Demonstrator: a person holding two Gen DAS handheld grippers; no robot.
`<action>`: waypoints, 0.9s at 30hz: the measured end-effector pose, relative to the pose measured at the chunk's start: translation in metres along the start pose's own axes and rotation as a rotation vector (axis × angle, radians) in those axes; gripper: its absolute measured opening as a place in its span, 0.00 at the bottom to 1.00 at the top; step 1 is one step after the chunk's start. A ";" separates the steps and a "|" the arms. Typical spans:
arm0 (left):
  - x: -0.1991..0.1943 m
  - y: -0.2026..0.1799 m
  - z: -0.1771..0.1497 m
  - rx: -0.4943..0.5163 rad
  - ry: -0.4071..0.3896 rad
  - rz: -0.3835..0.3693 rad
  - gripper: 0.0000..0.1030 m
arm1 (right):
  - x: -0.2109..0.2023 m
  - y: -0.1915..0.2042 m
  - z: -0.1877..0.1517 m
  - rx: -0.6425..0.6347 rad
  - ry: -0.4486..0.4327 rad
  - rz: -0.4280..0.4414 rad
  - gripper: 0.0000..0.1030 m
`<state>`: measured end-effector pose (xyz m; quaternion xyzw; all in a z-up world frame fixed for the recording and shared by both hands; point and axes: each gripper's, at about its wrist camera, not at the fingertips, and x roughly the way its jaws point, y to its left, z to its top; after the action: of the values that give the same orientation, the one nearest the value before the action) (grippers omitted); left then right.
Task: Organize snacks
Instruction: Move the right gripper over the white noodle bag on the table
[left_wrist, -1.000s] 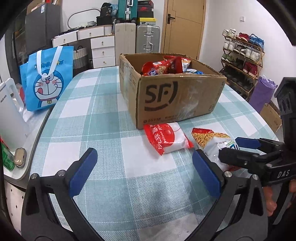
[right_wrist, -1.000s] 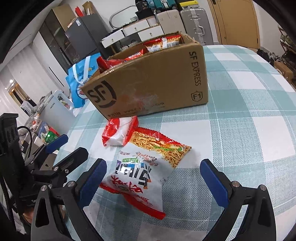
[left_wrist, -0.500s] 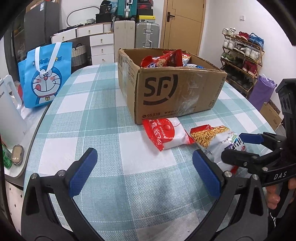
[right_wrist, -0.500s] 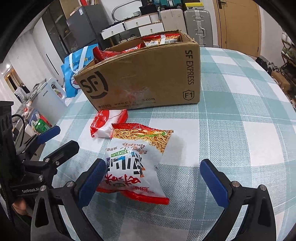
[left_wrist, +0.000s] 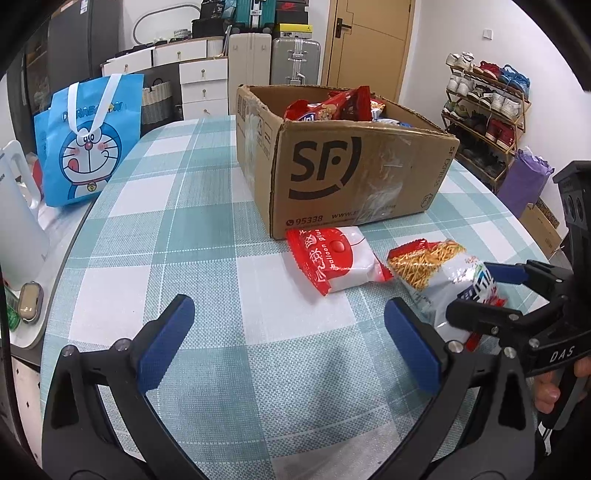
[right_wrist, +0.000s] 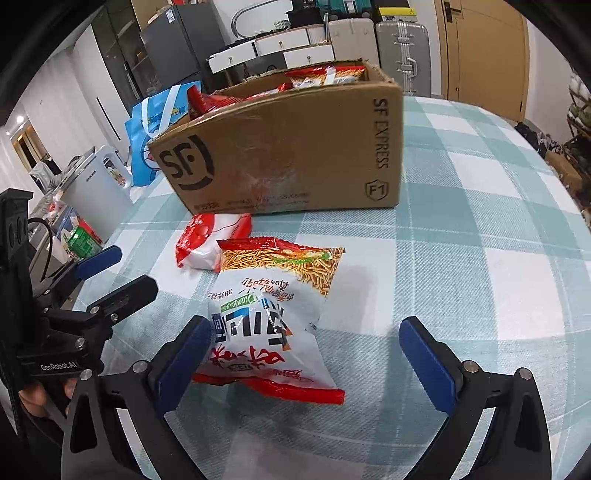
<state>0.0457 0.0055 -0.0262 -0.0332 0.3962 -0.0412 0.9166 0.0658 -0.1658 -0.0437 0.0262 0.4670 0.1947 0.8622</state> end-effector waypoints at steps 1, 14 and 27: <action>0.001 0.001 0.000 -0.003 0.002 0.000 0.99 | 0.001 -0.003 0.001 0.008 0.002 -0.001 0.99; 0.006 0.000 0.001 0.010 0.016 -0.005 0.99 | 0.009 -0.015 0.013 0.037 0.007 0.039 0.99; 0.009 0.003 -0.001 -0.005 0.032 0.009 0.99 | 0.017 -0.005 0.008 -0.034 -0.017 0.034 0.99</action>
<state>0.0518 0.0070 -0.0338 -0.0332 0.4110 -0.0365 0.9103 0.0827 -0.1632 -0.0541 0.0210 0.4559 0.2171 0.8629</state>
